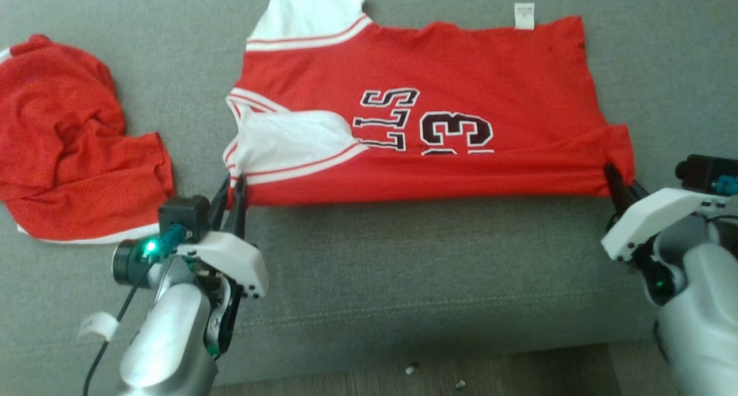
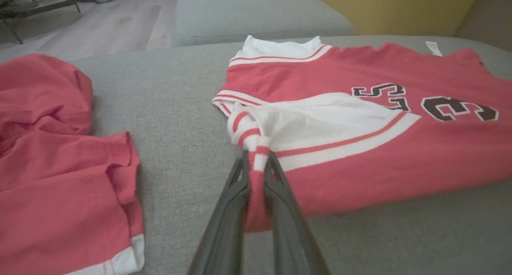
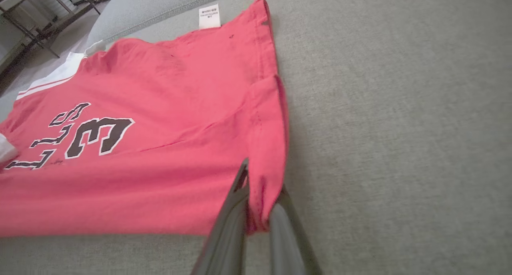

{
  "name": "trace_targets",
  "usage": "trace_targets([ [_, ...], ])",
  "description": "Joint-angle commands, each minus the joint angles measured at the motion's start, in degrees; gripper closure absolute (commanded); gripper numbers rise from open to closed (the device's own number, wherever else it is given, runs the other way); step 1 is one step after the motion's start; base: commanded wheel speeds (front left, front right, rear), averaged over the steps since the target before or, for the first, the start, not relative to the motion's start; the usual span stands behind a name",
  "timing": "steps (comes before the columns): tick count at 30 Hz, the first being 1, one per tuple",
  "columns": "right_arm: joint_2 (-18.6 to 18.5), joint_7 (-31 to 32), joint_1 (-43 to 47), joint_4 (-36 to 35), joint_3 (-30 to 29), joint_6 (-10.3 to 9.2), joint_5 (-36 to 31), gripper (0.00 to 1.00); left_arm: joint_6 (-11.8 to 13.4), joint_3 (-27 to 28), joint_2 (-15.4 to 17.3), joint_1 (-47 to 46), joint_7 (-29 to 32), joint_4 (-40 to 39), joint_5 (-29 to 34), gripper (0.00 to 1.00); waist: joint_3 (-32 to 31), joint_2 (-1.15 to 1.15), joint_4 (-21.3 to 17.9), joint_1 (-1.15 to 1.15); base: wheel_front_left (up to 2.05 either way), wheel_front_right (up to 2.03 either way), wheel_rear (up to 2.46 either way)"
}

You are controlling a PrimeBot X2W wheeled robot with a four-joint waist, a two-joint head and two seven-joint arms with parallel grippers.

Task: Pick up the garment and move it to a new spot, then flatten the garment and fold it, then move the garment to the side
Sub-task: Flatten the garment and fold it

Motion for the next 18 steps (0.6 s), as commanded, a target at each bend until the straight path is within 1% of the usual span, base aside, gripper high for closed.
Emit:
trace_targets([
  [1, -2.8, 1.1, 0.4, -2.5, 1.4, 0.34, 1.2, 1.0, -0.1, 1.9, 2.5, -0.3, 0.7, -1.8, 0.3, 1.0, -0.8, 0.0, -0.3, 0.0, 0.0, 0.0, 0.0],
  [6, -7.5, 7.2, 2.7, -6.0, 4.5, 0.34, 4.9, 1.0, -1.5, 0.7, 4.2, 2.0, 5.0, -4.0, -0.1, 1.0, -2.4, 0.0, -0.7, 0.0, 0.0, 0.0, 0.0],
  [7, -7.5, 7.2, 2.7, -6.0, 4.5, 0.34, 4.9, 1.0, -1.5, 0.7, 4.2, 2.0, 5.0, -4.0, -0.1, 1.0, -2.4, 0.0, -0.7, 0.0, 0.0, 0.0, 0.0],
  [12, -11.3, 12.9, 6.3, -10.1, 6.2, 0.34, 8.4, 1.0, -2.5, 0.3, 6.0, 5.2, 9.7, -8.0, -1.6, 1.0, -3.9, 0.0, -1.0, 0.0, 0.0, 0.0, 0.0],
  [15, -12.5, 15.3, 8.3, -12.5, 6.2, 0.34, 10.0, 1.0, -2.6, -0.3, 7.1, 7.1, 12.5, -10.8, -1.7, 1.0, -4.6, 0.0, -1.2, 0.0, 0.0, 0.0, 0.0],
  [18, -13.1, 16.6, 9.6, -14.4, 5.8, 0.34, 10.6, 1.0, -2.7, -1.0, 7.6, 8.6, 14.9, -13.2, -2.0, 1.0, -4.7, 0.0, -1.5, 0.0, 0.0, 0.0, 0.0],
])
